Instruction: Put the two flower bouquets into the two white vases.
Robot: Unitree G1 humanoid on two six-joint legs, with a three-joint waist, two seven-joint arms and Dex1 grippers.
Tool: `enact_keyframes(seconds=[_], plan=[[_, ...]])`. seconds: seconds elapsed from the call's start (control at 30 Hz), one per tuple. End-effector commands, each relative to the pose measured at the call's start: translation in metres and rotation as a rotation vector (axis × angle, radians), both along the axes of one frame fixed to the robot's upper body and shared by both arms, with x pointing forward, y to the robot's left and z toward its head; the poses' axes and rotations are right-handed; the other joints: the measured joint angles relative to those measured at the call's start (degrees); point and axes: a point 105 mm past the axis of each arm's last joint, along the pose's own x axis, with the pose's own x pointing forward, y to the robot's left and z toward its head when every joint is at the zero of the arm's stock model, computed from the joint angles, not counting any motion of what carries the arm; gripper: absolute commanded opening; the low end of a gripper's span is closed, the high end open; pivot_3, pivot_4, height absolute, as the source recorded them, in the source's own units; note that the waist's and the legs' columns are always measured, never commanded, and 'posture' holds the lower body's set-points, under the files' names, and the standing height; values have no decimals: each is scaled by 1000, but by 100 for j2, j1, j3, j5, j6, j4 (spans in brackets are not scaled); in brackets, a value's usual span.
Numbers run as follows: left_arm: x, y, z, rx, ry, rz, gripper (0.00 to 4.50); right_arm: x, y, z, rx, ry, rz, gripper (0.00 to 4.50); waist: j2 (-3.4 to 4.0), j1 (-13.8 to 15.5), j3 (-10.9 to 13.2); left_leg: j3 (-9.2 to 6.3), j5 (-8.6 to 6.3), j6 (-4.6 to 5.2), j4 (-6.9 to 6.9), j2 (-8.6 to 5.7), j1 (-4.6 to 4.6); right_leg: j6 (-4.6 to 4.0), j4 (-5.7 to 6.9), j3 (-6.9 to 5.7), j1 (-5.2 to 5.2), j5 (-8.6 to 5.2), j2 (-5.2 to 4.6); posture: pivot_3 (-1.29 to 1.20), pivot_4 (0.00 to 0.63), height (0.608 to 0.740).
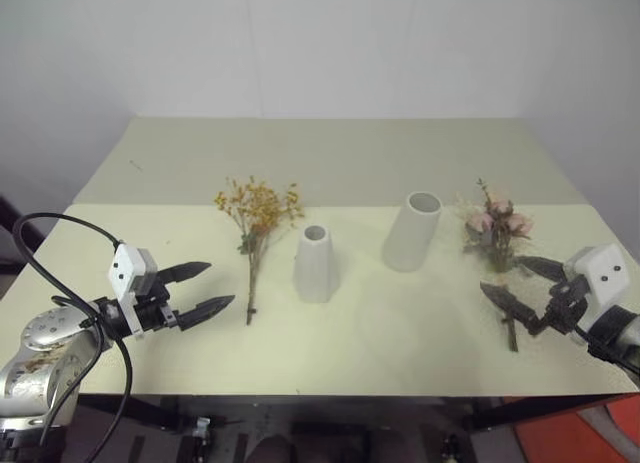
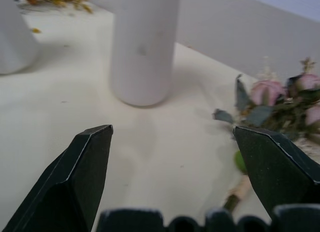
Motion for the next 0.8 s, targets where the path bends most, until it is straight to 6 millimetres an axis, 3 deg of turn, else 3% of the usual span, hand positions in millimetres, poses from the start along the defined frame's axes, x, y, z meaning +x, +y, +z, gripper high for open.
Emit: enact_keyframes(seconds=[0.03,0.37,0.5,0.63,0.8], plan=[[1,-2,8,10,-36,-18,4488,-8,2,16,-21,-43,41,4500,0,0,0,0,0,0,0,0,0,0,0,0,0,0,0,0,150,740],[2,-2,11,7,-40,-31,4488,-11,0,12,-39,-19,27,4500,0,-3,0,1,0,0,0,0,1,1,0,0,0,-1,0,0,150,740],[8,-25,61,-11,-114,-117,4488,3,-12,6,-105,40,-125,4500,-11,15,6,-1,0,-1,2,0,0,1,3,-1,0,0,0,0,150,740],[18,-57,112,86,-130,-245,4488,12,-21,4,-161,147,-181,4500,-21,32,12,-6,7,-11,11,-7,-9,4,1,-10,3,3,0,0,150,740],[25,-90,137,159,-149,-439,4488,29,-29,9,-169,273,-279,4500,-11,-51,11,3,5,-8,-2,-11,-4,12,-4,4,-1,-8,0,0,150,740]])
